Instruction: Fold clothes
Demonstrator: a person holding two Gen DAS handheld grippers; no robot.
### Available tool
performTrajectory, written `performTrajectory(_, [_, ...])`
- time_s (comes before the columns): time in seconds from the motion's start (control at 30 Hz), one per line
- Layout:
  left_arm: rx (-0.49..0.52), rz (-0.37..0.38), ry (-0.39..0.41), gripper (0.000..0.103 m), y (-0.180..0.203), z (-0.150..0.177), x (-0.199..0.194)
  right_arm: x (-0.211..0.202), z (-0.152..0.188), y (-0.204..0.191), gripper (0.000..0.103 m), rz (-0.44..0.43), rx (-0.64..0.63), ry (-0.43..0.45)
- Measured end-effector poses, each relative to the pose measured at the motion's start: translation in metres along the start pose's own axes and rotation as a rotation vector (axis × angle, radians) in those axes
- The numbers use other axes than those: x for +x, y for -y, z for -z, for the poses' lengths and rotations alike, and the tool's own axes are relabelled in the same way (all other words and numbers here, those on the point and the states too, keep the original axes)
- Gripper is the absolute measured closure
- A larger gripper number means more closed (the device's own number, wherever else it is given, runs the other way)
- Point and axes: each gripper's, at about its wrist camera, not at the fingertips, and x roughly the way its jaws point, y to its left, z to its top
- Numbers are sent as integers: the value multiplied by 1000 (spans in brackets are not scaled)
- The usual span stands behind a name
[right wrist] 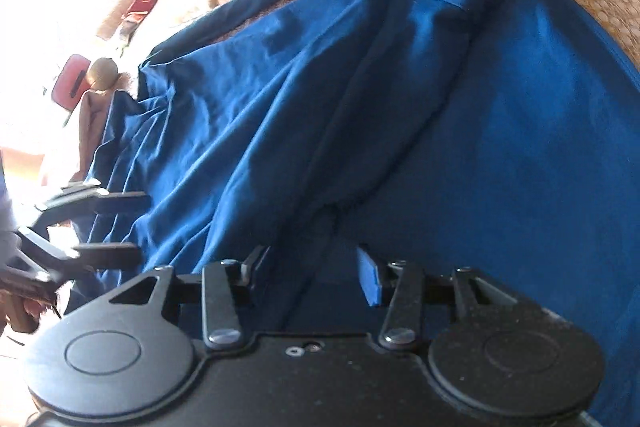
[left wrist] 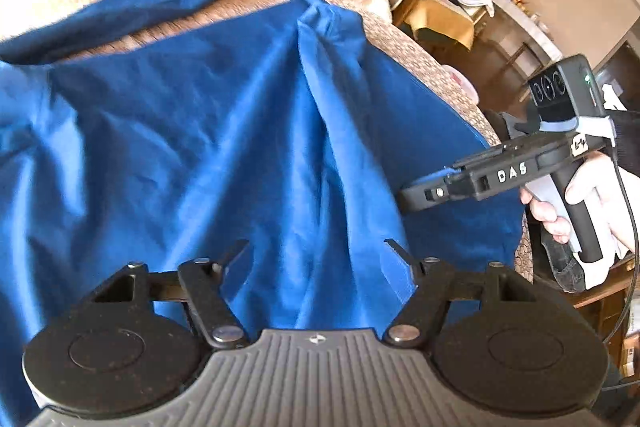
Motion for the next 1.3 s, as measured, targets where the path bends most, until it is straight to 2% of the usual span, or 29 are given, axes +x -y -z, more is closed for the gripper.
performTrajectory(0.03, [7,1,-6,62,1,2,4,-1,0,2,0,-1,13,5])
performTrajectory(0.07, [15,0,-12,68,2,2,6,-1,0,4,0,-2,27,11])
performTrajectory(0.17, [34,15,-14,75,7,5,9,1,0,5,0,-2,48,21])
performTrajectory(0.23, [57,11,-19,89,11,7,12,2,0,4,0,2,56,29])
performTrajectory(0.33, [66,-9,-24,101,13,9,17,4,-1,2,0,3,63,37])
performTrajectory(0.6, [-8,-17,40,103,6,19,10,10,-7,-3,0,19,99,57])
performTrajectory(0.67, [-17,-4,45,103,6,20,7,14,-9,-10,0,48,75,48])
performTrajectory(0.9, [-37,-26,60,103,3,25,4,20,-10,-28,0,155,1,42])
performTrajectory(1.13, [-48,-5,60,103,3,31,1,-28,17,0,0,211,36,148])
performTrajectory(1.17, [-37,-13,55,103,6,32,3,-33,21,8,9,205,56,148])
performTrajectory(1.23, [-15,-28,35,103,12,32,7,-39,30,18,0,188,74,143])
performTrajectory(1.3, [11,-27,7,103,17,32,10,-41,39,23,0,161,75,132])
